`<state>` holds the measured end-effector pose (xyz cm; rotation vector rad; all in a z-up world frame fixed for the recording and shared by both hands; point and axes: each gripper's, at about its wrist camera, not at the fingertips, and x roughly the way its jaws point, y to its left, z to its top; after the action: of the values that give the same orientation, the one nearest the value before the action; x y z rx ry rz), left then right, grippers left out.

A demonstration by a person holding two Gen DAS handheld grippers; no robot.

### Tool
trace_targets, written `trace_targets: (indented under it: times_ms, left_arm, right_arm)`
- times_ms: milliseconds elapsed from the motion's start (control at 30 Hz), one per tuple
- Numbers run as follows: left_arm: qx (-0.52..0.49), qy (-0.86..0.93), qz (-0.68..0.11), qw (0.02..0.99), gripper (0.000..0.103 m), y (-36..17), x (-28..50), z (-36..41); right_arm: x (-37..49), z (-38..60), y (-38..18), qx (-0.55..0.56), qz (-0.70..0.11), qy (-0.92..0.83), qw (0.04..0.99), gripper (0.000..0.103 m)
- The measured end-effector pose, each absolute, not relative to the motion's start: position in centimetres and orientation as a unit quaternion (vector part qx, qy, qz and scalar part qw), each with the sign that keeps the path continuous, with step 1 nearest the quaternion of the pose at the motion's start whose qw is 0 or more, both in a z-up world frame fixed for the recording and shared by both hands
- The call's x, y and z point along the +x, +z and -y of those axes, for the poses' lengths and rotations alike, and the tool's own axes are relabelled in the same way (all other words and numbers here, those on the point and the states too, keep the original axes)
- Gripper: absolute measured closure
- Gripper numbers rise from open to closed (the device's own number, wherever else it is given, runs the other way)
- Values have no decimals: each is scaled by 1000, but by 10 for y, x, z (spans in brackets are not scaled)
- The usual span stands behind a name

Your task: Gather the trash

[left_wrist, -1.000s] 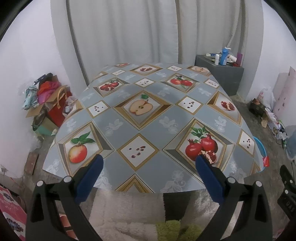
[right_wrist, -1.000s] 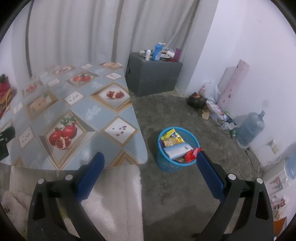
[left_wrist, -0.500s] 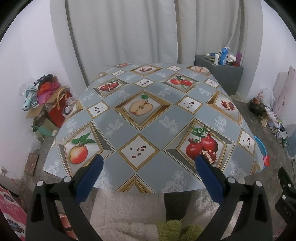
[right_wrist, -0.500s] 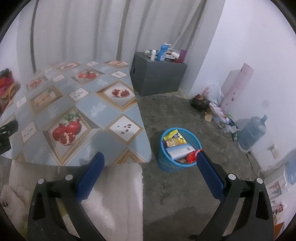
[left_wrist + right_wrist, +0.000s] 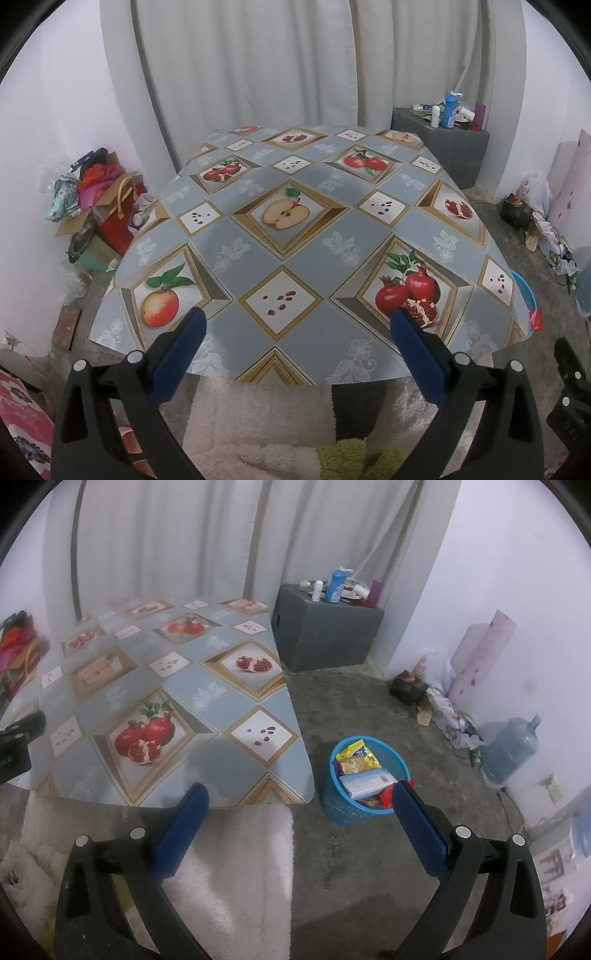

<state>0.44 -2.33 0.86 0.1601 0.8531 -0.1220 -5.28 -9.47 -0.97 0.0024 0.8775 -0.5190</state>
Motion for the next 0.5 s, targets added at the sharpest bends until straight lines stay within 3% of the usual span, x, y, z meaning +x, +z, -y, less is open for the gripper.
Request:
trace_targets:
  times_ms: [500]
  left_arm:
    - [80, -58, -414, 905, 5, 9, 5, 23]
  right_arm:
    - [-53, 95, -10, -1, -422, -247, 873, 8]
